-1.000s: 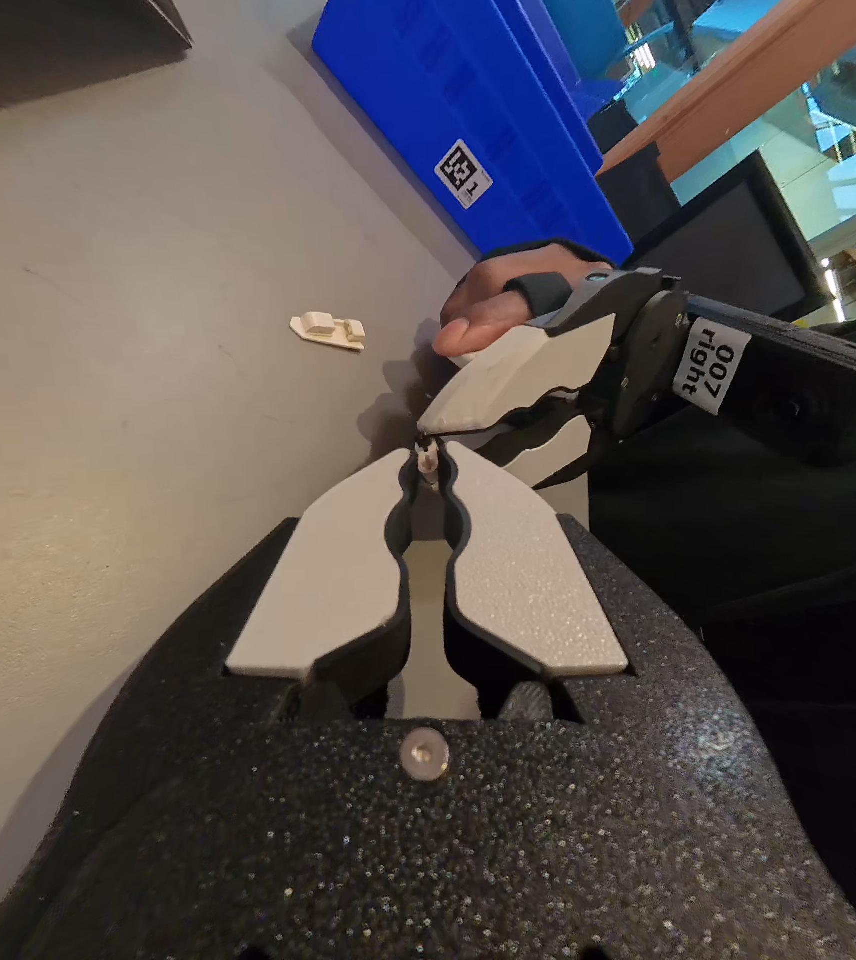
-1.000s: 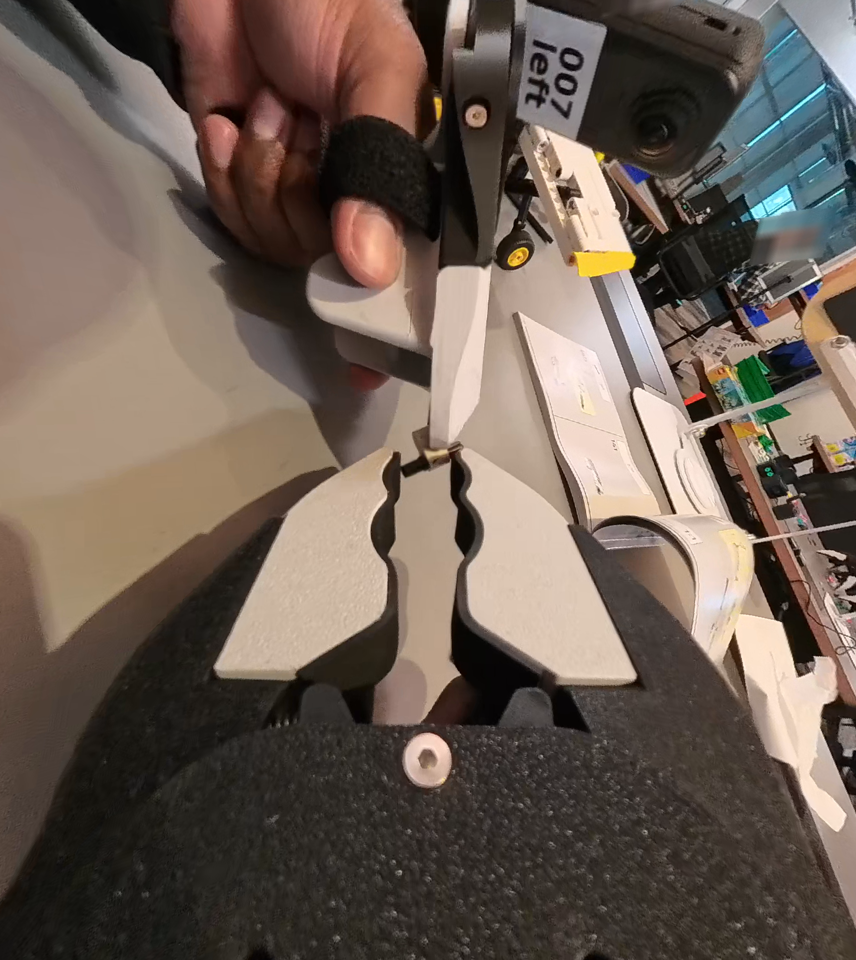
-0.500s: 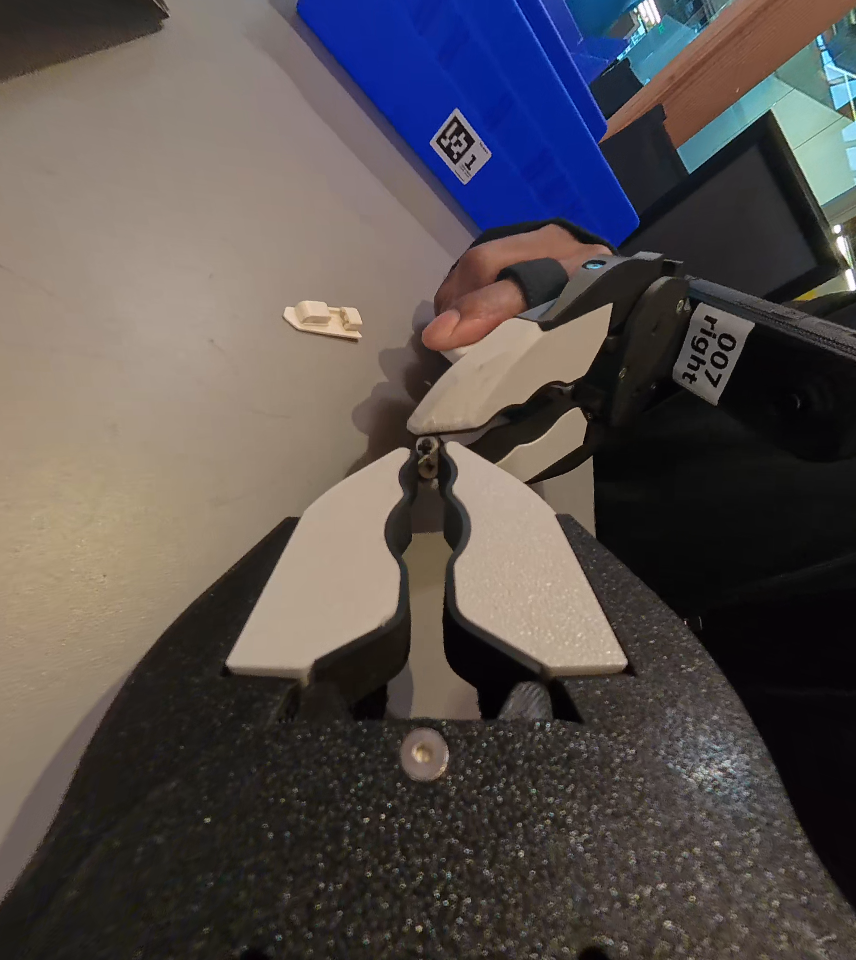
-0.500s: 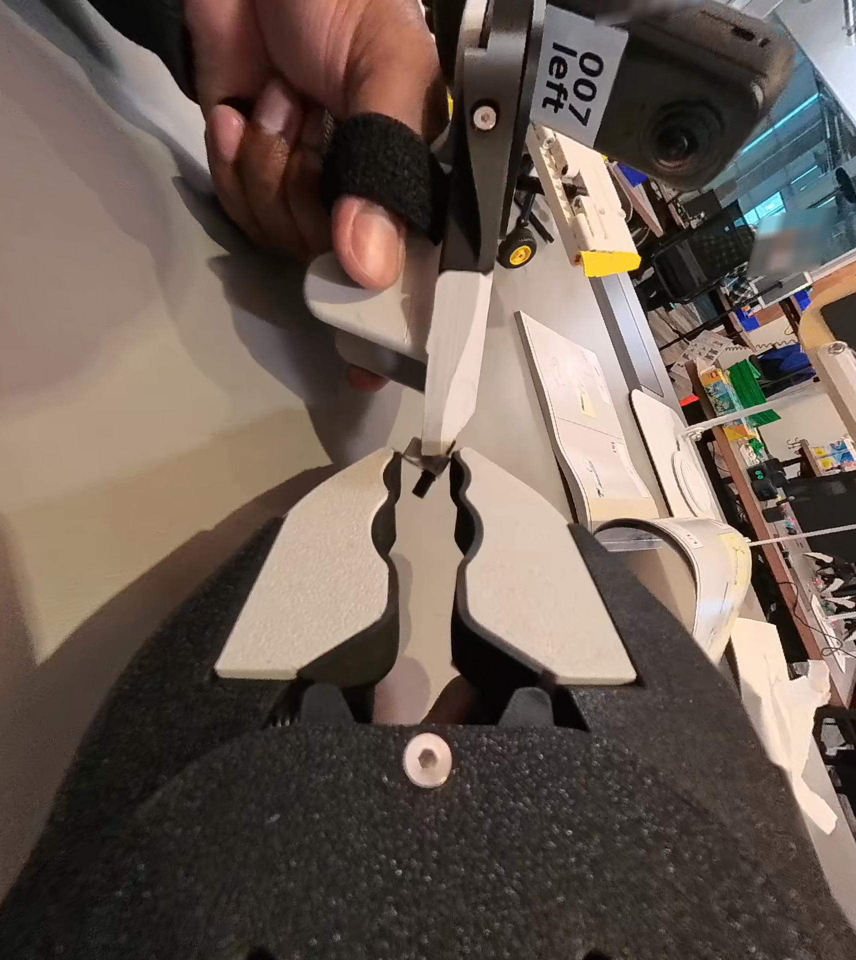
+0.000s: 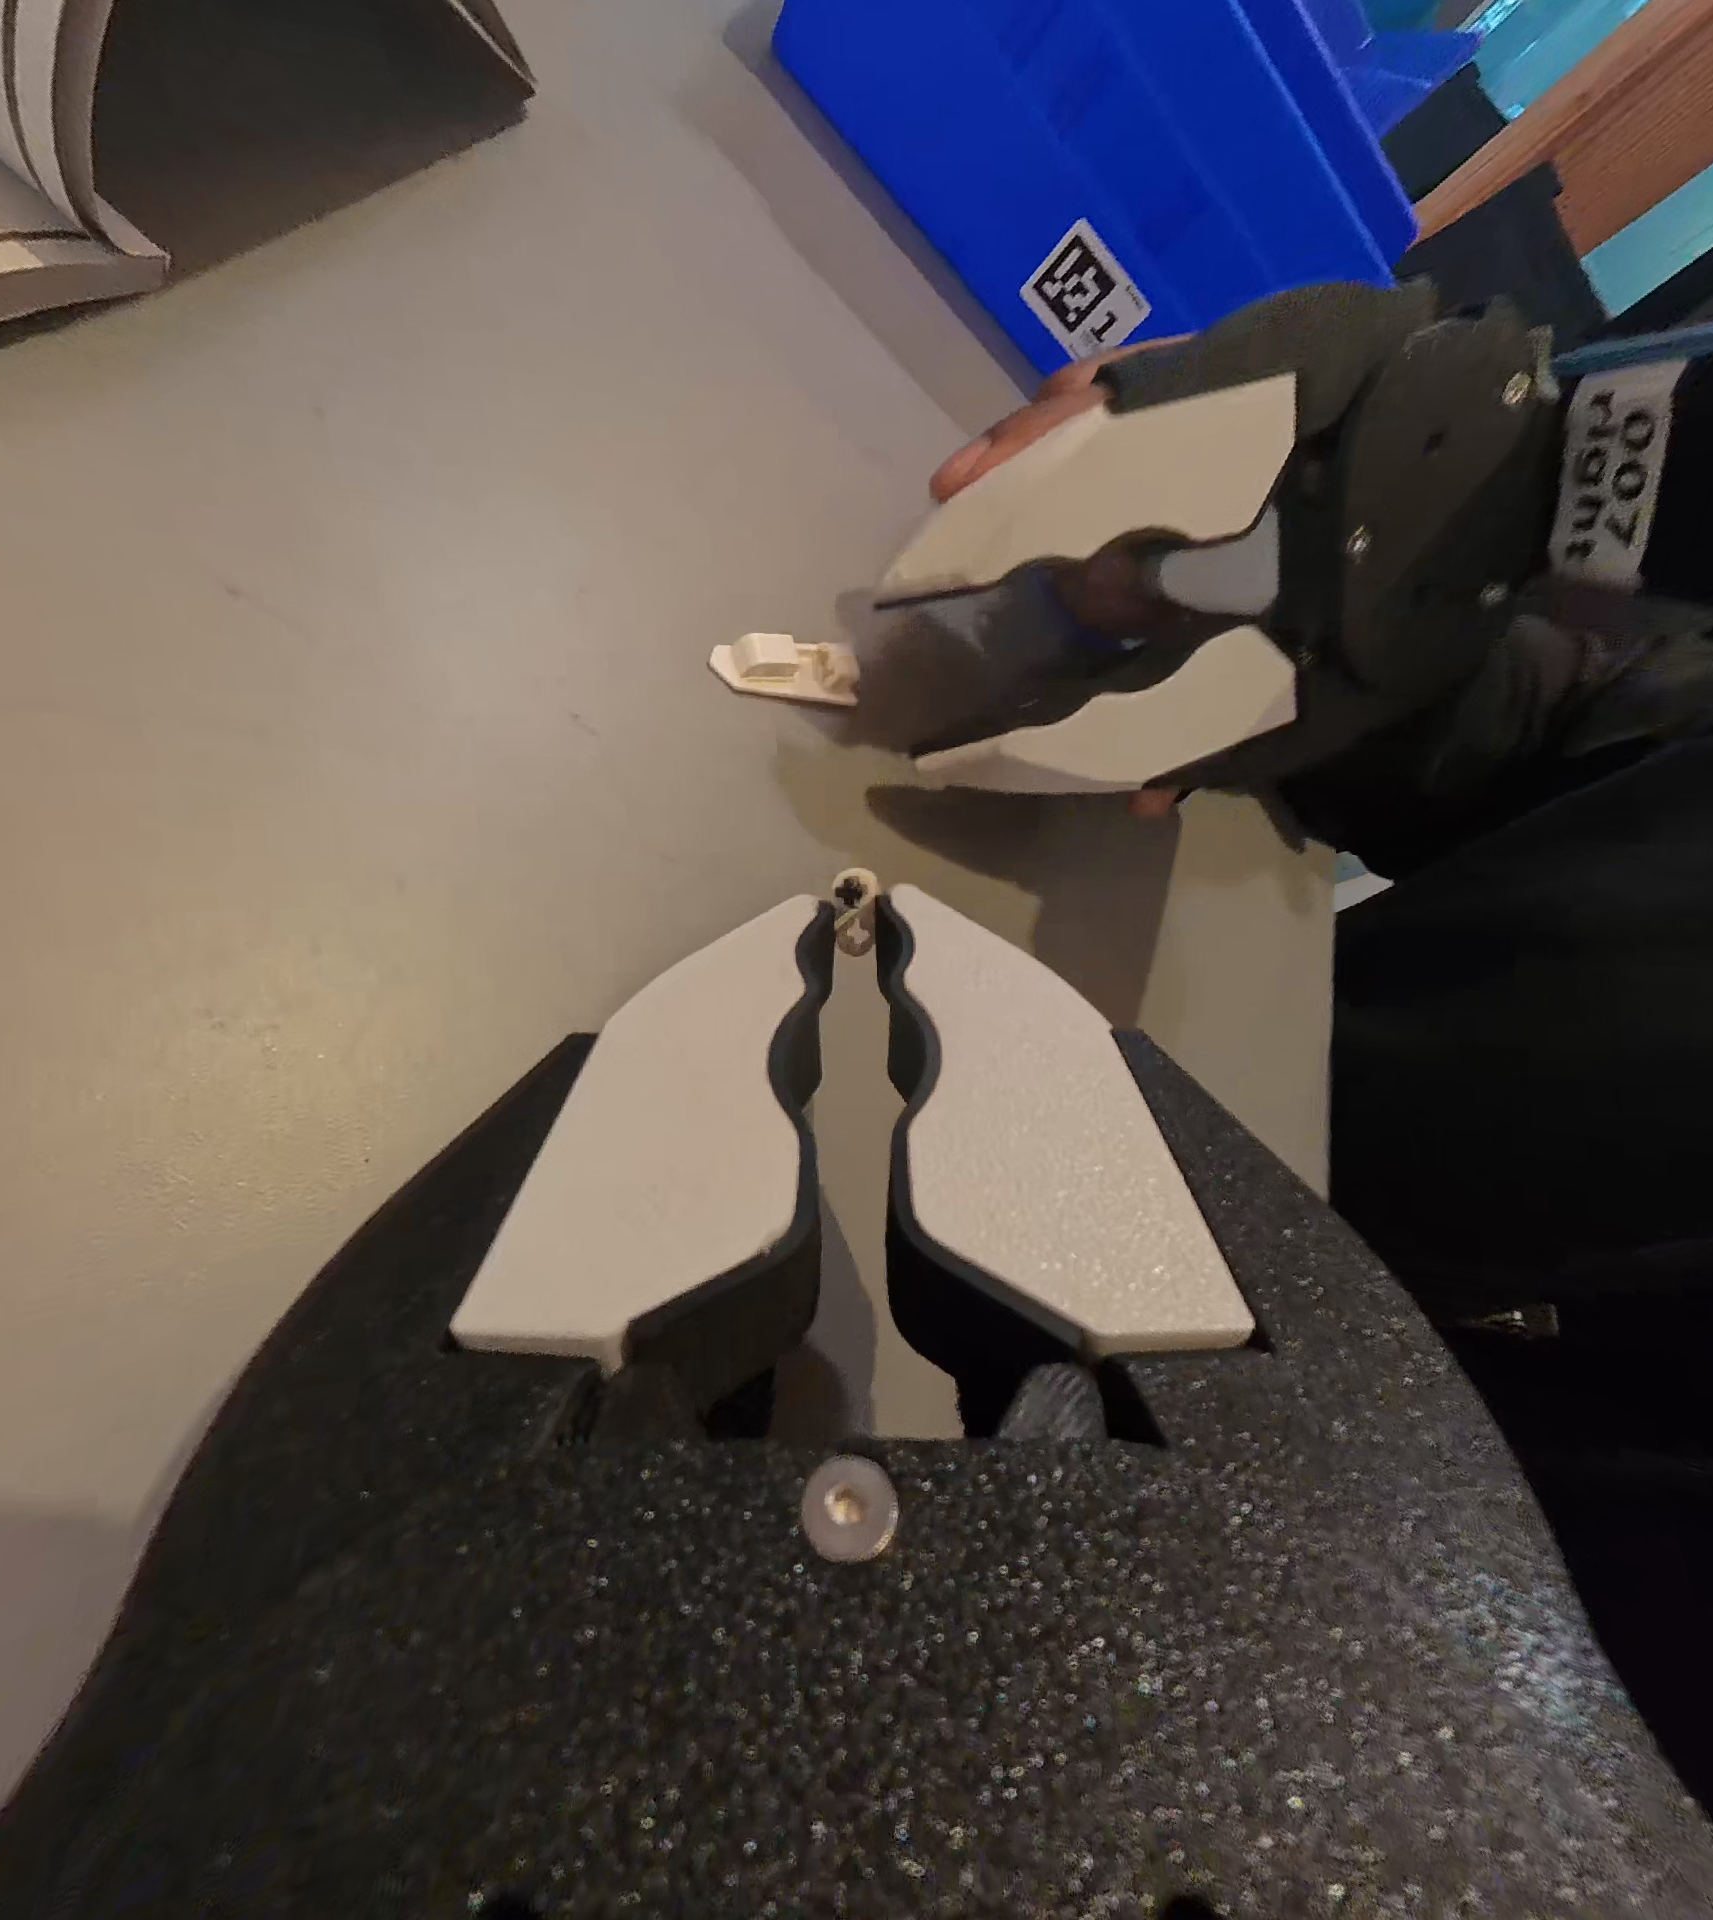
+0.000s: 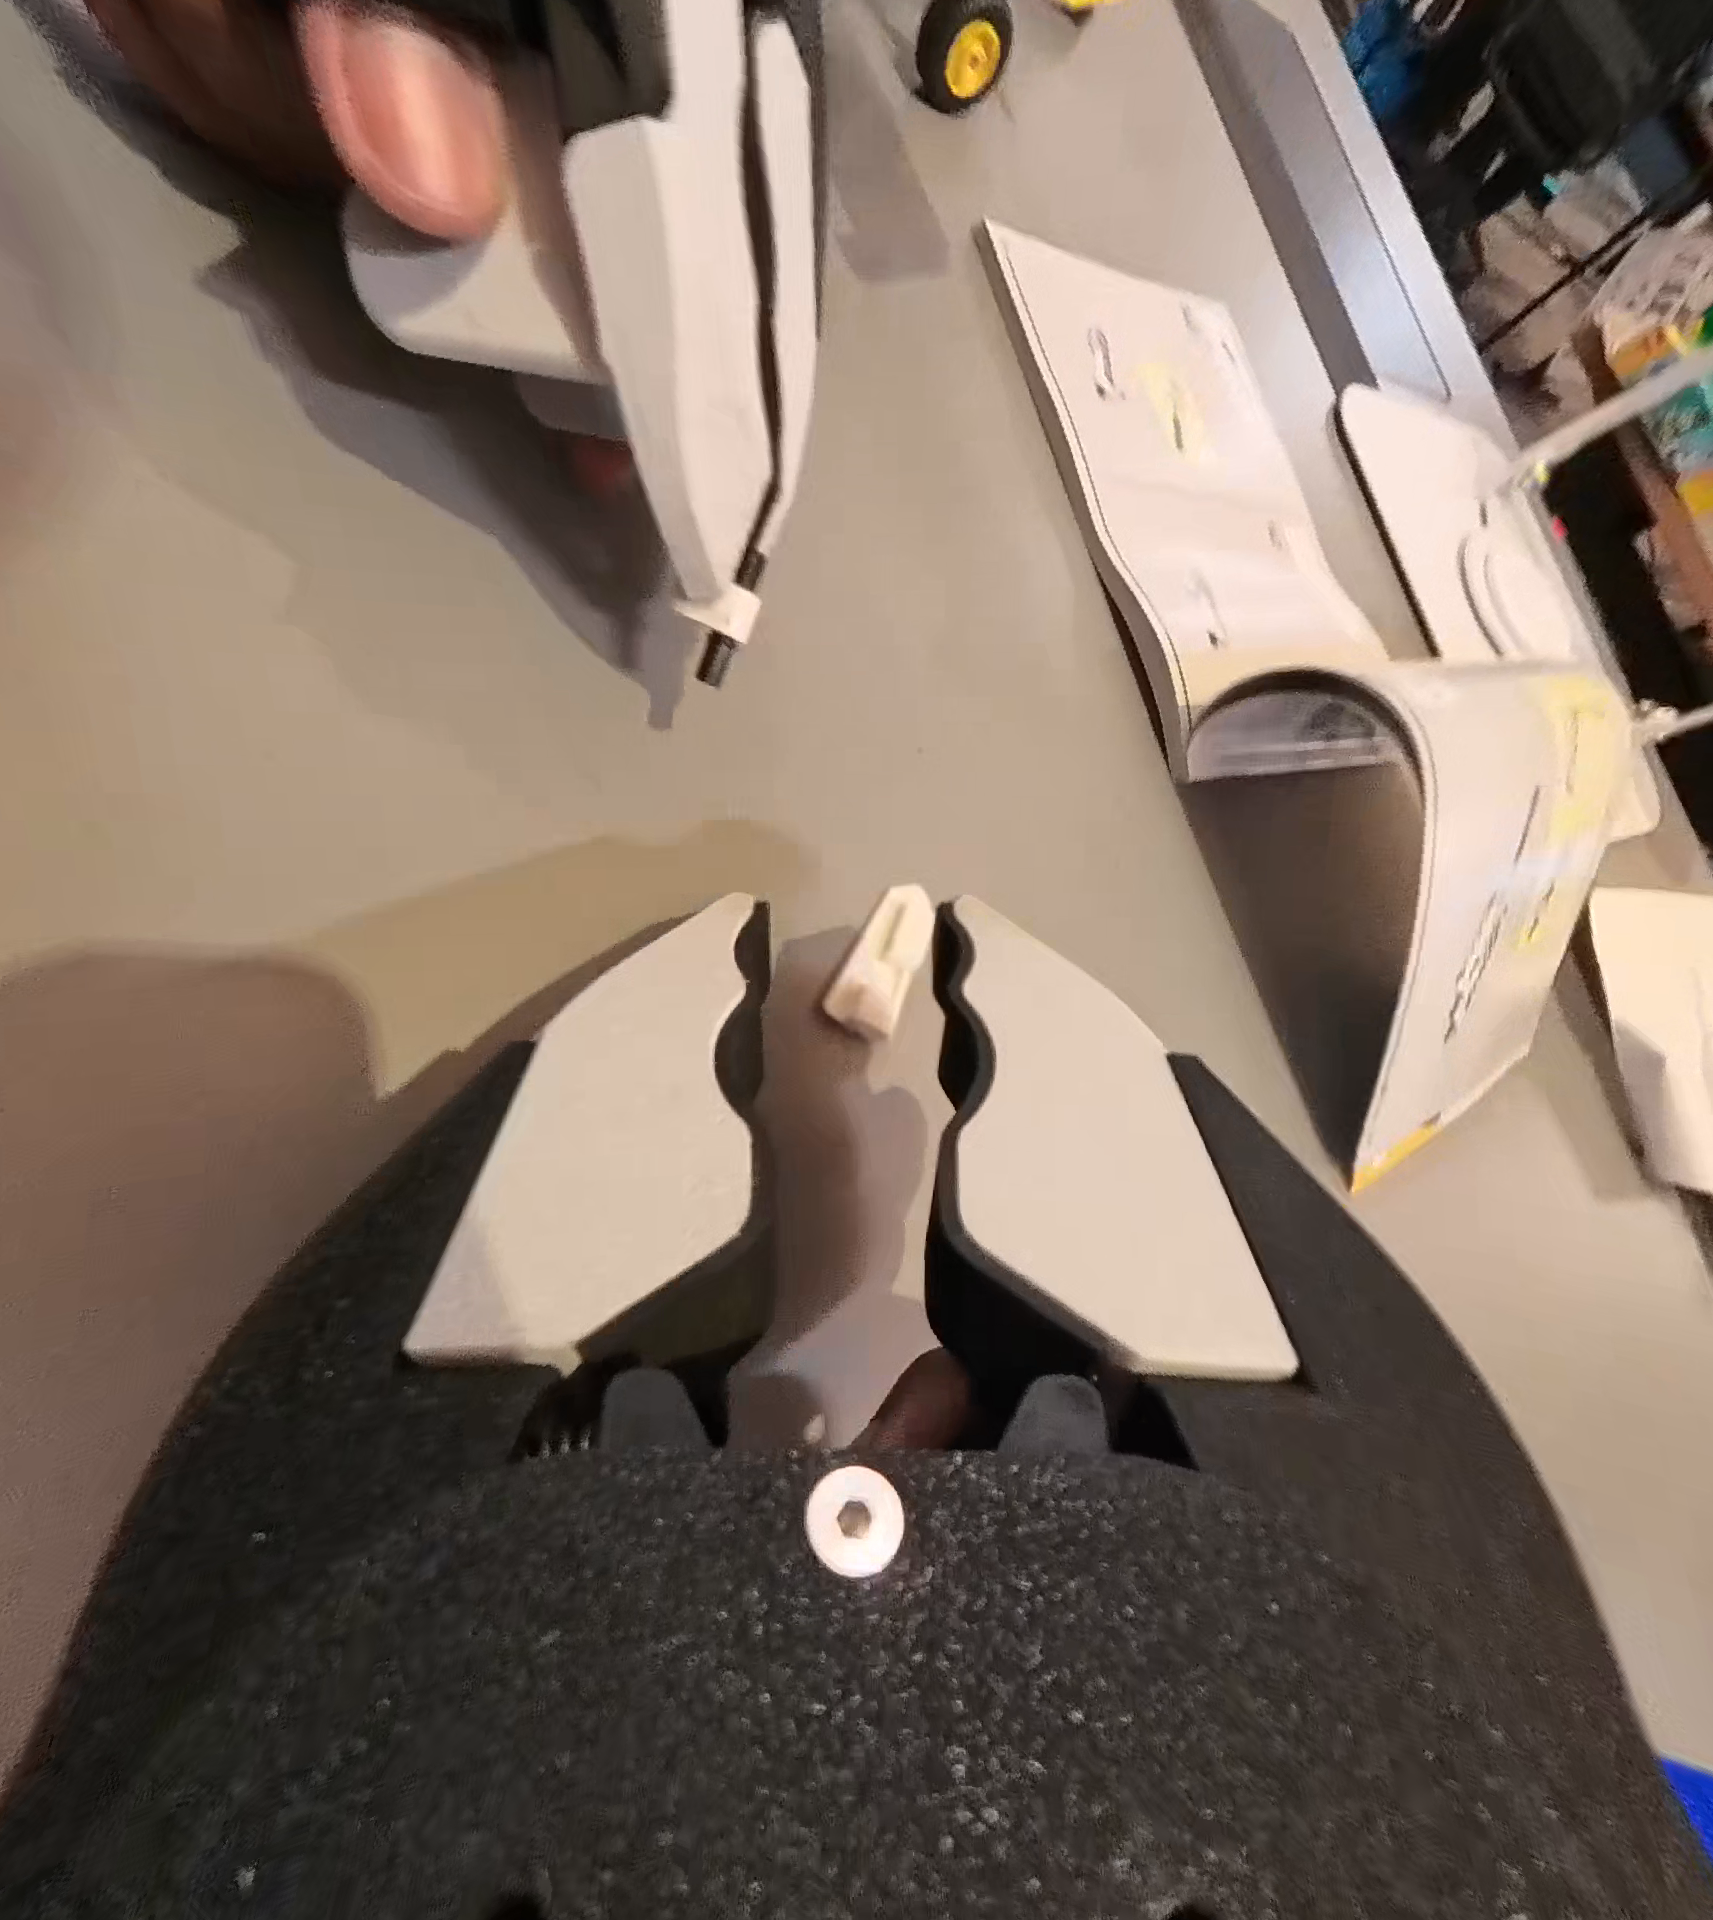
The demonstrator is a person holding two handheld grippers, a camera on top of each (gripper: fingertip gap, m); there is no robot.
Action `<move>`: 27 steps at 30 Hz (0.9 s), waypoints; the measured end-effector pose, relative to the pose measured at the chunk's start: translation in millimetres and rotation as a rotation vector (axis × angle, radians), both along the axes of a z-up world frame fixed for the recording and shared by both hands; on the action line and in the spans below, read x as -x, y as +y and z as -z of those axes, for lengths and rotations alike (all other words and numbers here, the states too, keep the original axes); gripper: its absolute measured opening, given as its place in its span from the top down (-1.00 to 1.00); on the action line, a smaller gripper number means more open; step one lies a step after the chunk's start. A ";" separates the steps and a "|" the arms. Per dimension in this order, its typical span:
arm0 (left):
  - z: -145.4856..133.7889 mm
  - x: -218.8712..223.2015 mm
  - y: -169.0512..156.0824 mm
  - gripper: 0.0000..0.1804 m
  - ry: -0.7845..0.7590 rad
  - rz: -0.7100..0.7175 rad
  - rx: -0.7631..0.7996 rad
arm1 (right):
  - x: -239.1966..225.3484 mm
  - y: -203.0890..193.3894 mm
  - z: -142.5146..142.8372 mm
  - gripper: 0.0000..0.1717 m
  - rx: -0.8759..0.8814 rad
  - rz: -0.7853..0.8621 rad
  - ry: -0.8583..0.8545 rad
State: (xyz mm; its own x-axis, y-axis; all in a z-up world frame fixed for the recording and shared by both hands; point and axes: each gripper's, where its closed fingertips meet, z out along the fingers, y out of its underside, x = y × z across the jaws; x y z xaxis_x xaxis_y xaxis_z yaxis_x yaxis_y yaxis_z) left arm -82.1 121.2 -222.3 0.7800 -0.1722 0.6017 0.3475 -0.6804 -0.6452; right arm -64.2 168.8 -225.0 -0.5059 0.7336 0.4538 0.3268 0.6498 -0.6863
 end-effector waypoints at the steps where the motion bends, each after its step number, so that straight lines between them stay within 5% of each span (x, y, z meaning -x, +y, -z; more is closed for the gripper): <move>1: 1.5 0.9 0.8 0.92 0.018 -0.001 0.007 | -2.0 4.2 0.5 0.64 0.014 0.012 -0.017; 12: 13.6 7.7 8.5 0.92 0.294 0.043 0.055 | -12.8 13.0 14.9 0.58 0.130 0.056 -0.192; 27: 0.7 5.2 3.3 0.90 0.248 0.047 -0.064 | 2.7 13.2 20.4 0.82 0.179 0.149 -0.255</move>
State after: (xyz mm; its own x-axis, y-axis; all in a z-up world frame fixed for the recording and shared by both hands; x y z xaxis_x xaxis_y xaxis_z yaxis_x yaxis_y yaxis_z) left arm -87.3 124.6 -223.0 0.8926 -0.2436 0.3794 0.1419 -0.6468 -0.7493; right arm -66.9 182.0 -245.4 -0.4677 0.8646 0.1835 0.5848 0.4584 -0.6692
